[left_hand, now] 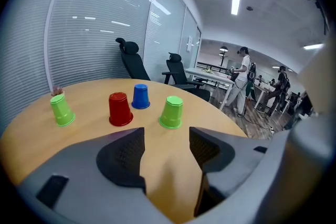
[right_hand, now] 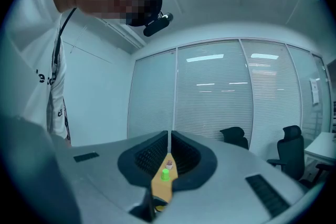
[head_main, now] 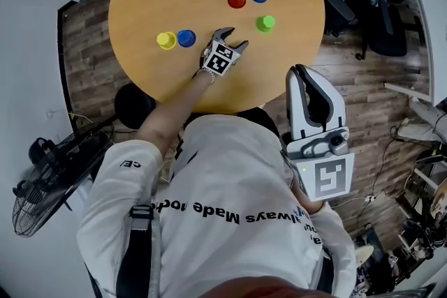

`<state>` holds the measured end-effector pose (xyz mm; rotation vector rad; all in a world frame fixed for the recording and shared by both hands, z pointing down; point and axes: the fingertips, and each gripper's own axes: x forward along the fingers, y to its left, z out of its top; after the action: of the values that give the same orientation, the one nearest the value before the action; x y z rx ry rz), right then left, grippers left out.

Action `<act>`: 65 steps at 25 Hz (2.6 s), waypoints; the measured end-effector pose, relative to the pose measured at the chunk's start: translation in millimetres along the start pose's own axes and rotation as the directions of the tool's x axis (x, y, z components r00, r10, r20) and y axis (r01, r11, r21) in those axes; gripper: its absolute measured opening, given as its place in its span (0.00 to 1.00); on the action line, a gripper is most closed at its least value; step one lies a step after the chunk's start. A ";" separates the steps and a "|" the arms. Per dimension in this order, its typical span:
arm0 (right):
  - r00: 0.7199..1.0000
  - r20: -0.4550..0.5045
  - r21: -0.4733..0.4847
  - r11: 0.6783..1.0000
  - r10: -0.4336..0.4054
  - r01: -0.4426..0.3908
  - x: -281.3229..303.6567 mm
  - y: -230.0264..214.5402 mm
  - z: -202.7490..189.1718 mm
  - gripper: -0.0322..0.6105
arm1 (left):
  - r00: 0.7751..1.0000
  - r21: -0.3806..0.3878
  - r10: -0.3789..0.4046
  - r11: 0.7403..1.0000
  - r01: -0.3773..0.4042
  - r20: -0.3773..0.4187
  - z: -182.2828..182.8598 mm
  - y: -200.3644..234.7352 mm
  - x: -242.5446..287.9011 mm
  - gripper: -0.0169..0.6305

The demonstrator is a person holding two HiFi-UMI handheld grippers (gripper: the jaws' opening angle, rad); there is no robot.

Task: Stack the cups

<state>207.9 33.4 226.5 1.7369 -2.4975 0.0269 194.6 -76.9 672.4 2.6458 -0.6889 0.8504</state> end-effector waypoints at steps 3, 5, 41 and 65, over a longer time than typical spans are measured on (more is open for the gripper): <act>1.000 -0.001 0.006 1.000 -0.009 0.009 -7.5 -9.1 -0.2 0.12 | 1.000 0.012 -0.007 1.000 0.007 0.010 19.9 -5.7 17.4 0.44; 1.000 -0.003 0.008 1.000 -0.018 0.018 -12.4 -18.2 -0.9 0.12 | 1.000 0.024 -0.014 1.000 0.014 0.014 33.1 -9.9 31.0 0.44; 0.998 -0.040 0.007 0.999 -0.042 0.042 -24.4 -56.4 -12.2 0.12 | 0.999 0.051 0.012 0.999 -0.010 -0.039 57.1 -8.3 69.6 0.37; 0.991 0.014 0.013 0.991 0.135 -0.135 35.2 18.8 1.9 0.12 | 0.987 -0.048 0.159 0.986 -0.160 -0.037 -2.2 62.6 -29.3 0.37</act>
<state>178.1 6.9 228.7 1.5747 -2.6263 0.0428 140.3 -118.6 663.5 2.5519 -0.9113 0.9043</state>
